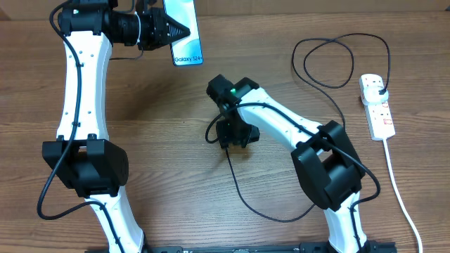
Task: Plug charger to phone and switch on socket
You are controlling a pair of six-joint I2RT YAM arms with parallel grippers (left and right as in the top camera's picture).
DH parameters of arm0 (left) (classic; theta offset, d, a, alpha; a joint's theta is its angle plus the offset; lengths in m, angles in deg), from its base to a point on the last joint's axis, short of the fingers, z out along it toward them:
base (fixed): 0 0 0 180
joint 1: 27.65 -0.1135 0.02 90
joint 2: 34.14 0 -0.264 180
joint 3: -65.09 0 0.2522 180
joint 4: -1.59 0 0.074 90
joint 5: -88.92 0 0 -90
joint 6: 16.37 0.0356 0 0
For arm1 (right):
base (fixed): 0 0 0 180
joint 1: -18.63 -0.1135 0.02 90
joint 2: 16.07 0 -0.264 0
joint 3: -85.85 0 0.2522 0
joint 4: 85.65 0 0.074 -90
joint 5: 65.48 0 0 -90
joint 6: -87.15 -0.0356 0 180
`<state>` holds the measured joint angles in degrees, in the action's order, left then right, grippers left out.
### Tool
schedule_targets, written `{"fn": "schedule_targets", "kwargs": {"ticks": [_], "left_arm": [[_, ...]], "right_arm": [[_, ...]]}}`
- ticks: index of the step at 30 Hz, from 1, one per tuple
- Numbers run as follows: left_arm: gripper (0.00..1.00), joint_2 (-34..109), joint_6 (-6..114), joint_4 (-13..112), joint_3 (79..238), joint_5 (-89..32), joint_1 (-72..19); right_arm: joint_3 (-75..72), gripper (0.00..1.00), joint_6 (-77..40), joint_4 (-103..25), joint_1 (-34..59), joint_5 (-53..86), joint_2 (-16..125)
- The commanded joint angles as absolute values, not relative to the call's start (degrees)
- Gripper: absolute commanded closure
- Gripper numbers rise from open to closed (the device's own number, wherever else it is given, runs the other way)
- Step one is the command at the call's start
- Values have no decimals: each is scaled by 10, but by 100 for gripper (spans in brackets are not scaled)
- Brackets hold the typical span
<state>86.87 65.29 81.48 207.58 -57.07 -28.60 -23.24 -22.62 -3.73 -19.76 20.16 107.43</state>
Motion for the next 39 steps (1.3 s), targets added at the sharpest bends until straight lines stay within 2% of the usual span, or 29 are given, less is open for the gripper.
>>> {"fn": "schedule_targets", "kwargs": {"ticks": [1, 6, 17, 23, 27, 32, 36, 39], "left_arm": [[96, 864, 668, 818, 2083, -566, -284], [96, 864, 668, 822, 2083, -561, -284], [96, 864, 668, 825, 2083, -561, -283], [96, 864, 668, 829, 2083, -561, -283], [96, 864, 668, 829, 2083, -561, -283], [96, 864, 668, 830, 2083, -559, -283], [96, 864, 668, 832, 2083, -559, -283], [96, 864, 669, 832, 2083, -559, -283]], "right_arm": [[-239, 47, -257, -45, -208, 219, 1083], [-220, 52, -290, -60, -209, 219, 1083], [-209, 52, -314, -87, -213, 197, 1083], [-186, 56, -316, -100, -235, 226, 1083], [-162, 69, -340, -127, -236, 236, 1083], [-162, 73, -328, -131, -240, 237, 1083], [-162, 83, -328, -136, -244, 245, 1083], [-162, 84, -328, -141, -244, 245, 1083]]}}
